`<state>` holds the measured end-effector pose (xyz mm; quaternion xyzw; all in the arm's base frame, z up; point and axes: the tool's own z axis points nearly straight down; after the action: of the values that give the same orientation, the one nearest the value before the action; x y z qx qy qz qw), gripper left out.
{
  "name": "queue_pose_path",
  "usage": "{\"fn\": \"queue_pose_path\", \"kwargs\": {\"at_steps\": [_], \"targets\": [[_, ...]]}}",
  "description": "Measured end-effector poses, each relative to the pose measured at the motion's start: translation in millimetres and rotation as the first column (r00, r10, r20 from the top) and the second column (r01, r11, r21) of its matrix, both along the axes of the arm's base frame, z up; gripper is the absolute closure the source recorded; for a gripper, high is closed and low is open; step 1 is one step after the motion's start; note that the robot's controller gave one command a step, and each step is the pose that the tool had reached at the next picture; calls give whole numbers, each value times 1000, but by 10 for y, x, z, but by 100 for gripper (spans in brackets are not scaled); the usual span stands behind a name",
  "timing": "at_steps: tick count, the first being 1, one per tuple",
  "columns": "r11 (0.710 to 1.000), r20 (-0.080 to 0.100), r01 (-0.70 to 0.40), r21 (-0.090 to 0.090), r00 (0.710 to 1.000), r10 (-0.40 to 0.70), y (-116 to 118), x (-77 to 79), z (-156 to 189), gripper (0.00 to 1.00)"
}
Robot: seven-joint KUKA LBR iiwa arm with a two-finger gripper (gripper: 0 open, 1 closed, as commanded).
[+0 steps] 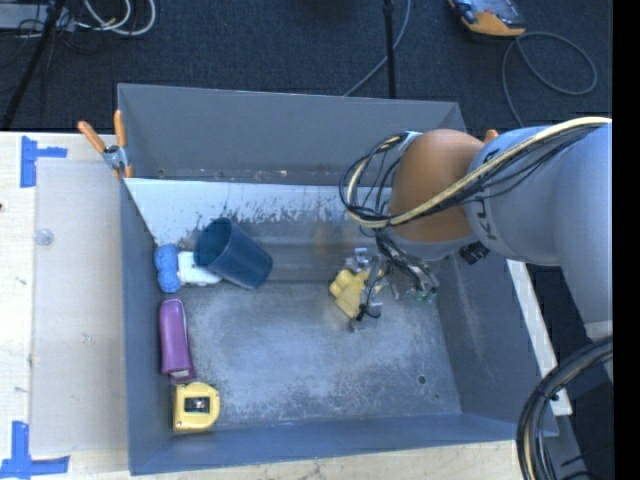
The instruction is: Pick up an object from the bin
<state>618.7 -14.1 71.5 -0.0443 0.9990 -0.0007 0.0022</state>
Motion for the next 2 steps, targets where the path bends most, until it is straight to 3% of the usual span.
{"fn": "queue_pose_path", "kwargs": {"at_steps": [2], "targets": [[1000,0,-3,0,1000,3,4,0,-2,100]]}}
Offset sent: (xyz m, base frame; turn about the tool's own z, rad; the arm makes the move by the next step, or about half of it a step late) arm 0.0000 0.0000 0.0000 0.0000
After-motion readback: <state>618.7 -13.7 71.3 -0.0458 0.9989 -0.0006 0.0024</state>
